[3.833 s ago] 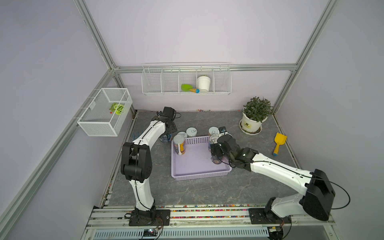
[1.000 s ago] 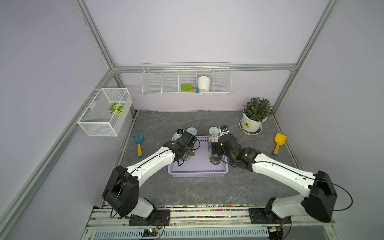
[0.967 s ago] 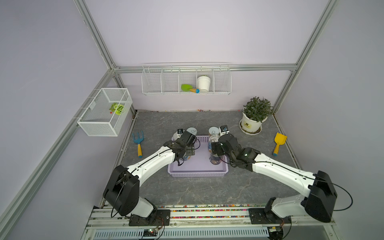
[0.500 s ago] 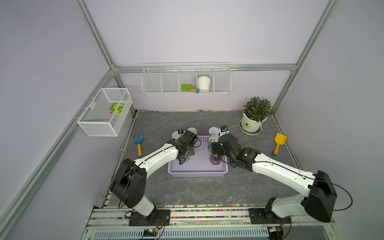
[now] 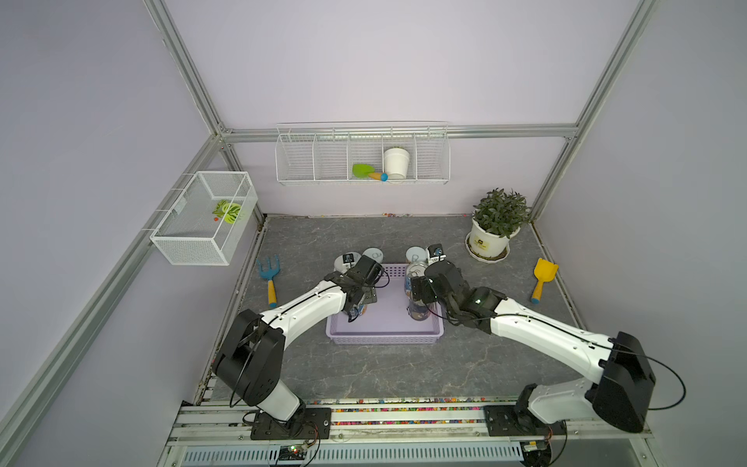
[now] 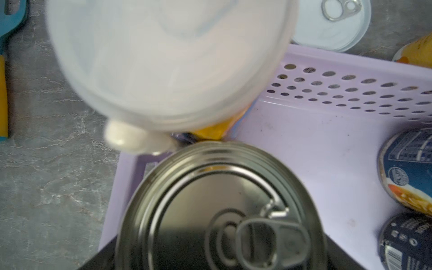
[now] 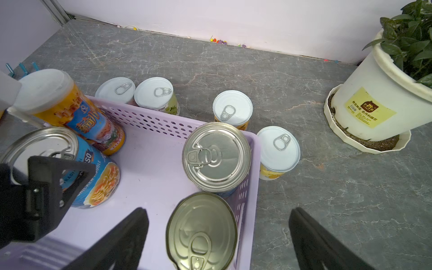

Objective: Put the canned food in the basket
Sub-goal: Place the canned food in the basket.

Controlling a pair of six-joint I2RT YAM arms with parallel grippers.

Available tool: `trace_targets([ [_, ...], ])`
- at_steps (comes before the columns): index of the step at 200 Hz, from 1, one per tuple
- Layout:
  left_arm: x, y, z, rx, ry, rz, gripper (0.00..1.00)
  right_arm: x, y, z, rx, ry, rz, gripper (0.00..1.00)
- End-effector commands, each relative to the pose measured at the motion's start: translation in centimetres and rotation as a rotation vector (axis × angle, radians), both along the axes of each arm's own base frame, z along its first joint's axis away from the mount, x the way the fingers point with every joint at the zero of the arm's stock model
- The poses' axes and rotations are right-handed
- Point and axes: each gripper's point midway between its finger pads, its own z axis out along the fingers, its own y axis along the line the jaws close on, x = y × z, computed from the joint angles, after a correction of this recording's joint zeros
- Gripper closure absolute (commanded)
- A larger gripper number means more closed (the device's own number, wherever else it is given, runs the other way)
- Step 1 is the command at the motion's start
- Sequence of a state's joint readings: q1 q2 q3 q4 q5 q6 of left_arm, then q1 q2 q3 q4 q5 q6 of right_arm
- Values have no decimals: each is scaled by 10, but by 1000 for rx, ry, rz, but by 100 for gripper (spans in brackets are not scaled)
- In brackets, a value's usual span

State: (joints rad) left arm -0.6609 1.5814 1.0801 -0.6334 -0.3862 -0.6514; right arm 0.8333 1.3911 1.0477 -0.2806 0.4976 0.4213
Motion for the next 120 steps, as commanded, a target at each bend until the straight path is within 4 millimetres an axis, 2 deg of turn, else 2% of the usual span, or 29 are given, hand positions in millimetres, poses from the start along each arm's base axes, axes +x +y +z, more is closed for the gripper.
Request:
trace_targets([
  [1,22,23,35,20,-158,102,40,0,-4,-6,-33,8,-6,2],
  [35,19,32,40,16,-174,121,35,0,-3,-7,-33,10,-3,2],
  [78,19,40,28,16,-149,141,33,0,-2,-9,-34,19,-1,2],
  [120,18,40,31,3,-151,139,23,0,-2,-8,-34,16,-1,2],
])
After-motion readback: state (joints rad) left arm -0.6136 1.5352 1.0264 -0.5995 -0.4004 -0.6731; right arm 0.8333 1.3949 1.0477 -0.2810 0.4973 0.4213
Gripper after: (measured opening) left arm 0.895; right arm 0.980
